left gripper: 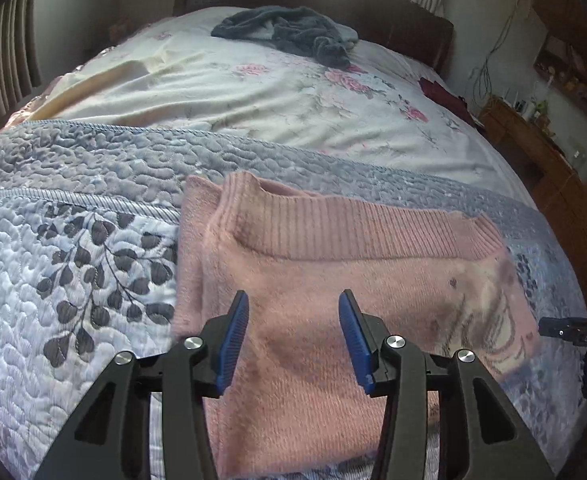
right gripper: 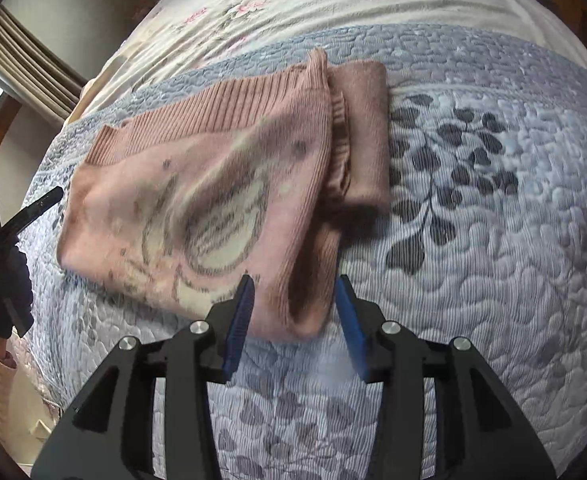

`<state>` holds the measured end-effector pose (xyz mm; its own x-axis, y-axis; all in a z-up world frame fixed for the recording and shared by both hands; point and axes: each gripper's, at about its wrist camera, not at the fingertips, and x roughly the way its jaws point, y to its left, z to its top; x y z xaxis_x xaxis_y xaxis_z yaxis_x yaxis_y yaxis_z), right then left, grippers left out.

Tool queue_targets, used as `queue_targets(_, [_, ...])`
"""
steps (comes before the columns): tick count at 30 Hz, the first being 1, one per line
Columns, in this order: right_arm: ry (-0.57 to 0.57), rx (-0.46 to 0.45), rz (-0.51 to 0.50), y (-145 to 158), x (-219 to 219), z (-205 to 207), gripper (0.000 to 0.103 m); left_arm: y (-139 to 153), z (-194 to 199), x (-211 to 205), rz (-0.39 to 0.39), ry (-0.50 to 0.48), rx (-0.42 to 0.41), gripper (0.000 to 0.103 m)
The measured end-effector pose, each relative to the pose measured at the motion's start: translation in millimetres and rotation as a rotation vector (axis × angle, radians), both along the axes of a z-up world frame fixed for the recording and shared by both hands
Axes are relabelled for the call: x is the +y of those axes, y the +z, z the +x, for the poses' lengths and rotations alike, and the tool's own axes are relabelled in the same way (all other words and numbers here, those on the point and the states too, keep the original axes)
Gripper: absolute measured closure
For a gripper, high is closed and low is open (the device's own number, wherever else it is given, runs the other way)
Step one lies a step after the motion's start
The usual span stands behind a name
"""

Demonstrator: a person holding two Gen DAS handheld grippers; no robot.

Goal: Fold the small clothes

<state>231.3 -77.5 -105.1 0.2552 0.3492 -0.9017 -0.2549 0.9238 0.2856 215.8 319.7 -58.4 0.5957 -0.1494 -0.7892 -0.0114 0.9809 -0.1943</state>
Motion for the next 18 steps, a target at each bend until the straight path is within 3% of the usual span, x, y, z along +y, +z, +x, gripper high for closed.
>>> queue_targets(5, [-0.021, 0.018, 0.013, -15.7, 4.8, -7.0, 0.06, -24.7, -16.0, -22.1, 0.008, -0.022, 0.063, 0.054])
queue_targets(7, [-0.024, 0.033, 0.027, -22.5, 6.5, -2.8, 0.067, -34.9, -17.9, -21.9, -0.012, -0.009, 0.088, 0.053])
queue_targets(9, [-0.028, 0.056, 0.022, -26.4, 7.7, 1.3, 0.087, -45.7, -16.3, -21.3, 0.013, 0.001, 0.113, 0.053])
queue_targets(11, [-0.029, 0.07, 0.1, -19.3, 3.0, -0.1, 0.095, -53.1, -15.2, -19.3, 0.016, 0.001, 0.13, 0.053])
queue_targets(15, [-0.021, 0.041, 0.115, 4.1, -5.5, -8.2, 0.096, -54.1, -14.8, -18.3, 0.021, -0.012, 0.132, 0.053])
queue_targets(18, [-0.016, 0.07, 0.072, -3.7, -4.0, -7.8, 0.096, -56.1, -14.2, -16.3, 0.018, -0.012, 0.135, 0.053])
